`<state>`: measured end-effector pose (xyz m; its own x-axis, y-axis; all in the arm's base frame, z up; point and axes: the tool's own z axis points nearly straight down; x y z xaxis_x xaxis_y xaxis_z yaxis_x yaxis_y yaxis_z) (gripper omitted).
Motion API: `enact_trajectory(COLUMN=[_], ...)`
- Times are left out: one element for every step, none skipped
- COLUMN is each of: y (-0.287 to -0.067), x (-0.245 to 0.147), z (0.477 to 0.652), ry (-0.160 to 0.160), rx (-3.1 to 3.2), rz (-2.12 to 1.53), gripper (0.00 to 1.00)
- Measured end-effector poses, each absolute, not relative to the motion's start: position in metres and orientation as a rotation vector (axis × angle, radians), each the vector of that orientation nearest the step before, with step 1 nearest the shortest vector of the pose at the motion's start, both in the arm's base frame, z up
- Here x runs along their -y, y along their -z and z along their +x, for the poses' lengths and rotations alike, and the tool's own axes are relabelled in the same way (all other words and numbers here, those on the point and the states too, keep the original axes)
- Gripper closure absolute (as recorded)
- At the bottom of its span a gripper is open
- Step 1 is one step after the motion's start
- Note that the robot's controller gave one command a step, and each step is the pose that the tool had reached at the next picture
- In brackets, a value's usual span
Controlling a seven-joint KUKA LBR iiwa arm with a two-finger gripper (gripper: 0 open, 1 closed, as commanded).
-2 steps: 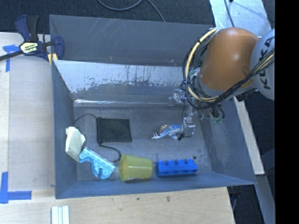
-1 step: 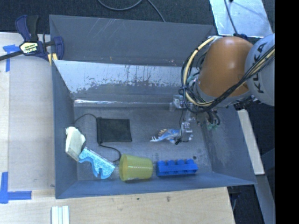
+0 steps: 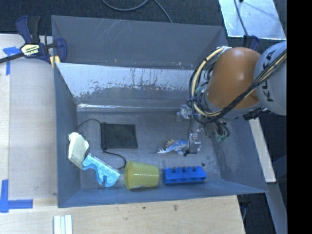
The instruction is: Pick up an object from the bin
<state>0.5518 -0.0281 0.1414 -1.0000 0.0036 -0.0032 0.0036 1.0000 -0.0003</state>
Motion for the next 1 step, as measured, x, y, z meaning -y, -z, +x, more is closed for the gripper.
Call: enact_trajectory(y=[-0.0735], x=[0.0474], z=[0.5361], ry=[-0.002], rx=[-3.129], rz=[0.168], gripper=[1.0])
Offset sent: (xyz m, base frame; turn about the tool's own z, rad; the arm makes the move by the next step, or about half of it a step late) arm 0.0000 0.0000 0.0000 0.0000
